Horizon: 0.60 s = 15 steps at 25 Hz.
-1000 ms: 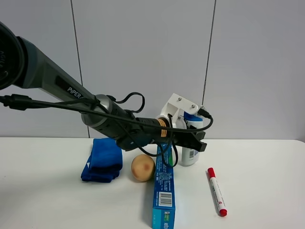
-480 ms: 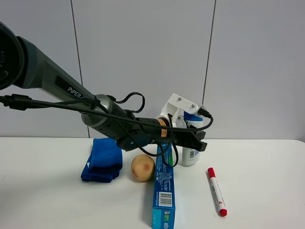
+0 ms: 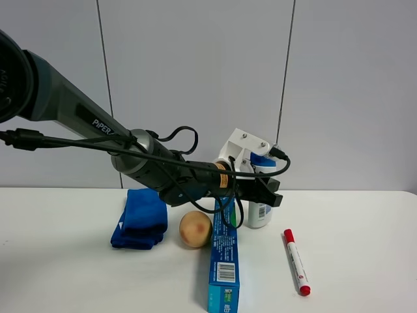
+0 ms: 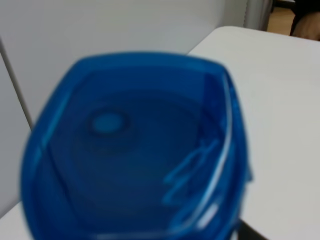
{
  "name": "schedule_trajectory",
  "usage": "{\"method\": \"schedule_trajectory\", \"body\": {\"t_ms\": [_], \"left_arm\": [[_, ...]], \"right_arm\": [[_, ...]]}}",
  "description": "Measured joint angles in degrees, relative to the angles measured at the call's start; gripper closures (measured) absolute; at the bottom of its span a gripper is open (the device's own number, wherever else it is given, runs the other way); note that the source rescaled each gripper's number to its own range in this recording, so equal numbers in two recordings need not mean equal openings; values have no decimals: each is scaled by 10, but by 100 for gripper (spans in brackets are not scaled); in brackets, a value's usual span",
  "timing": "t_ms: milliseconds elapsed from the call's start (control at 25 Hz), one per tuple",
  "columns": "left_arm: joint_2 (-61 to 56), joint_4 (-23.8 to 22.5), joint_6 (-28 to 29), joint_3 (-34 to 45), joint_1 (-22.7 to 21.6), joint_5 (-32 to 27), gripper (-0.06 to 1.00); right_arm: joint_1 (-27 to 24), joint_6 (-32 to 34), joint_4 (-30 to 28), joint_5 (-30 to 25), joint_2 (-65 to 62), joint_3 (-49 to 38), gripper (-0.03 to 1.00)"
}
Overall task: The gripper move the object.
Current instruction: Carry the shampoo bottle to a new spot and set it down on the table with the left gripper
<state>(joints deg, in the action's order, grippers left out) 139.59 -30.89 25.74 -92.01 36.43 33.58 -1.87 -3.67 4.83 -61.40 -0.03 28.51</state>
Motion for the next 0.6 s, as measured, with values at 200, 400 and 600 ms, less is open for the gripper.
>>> {"method": "schedule_trajectory", "body": {"t_ms": [200, 400, 600], "left_arm": [[0, 0, 42, -2, 0, 4, 89], [0, 0, 53, -3, 0, 4, 88], [0, 0, 62, -3, 0, 4, 60]], "right_arm": [[0, 0, 0, 0, 0, 0, -3], [0, 0, 0, 0, 0, 0, -3], [0, 0, 0, 0, 0, 0, -3]]}}
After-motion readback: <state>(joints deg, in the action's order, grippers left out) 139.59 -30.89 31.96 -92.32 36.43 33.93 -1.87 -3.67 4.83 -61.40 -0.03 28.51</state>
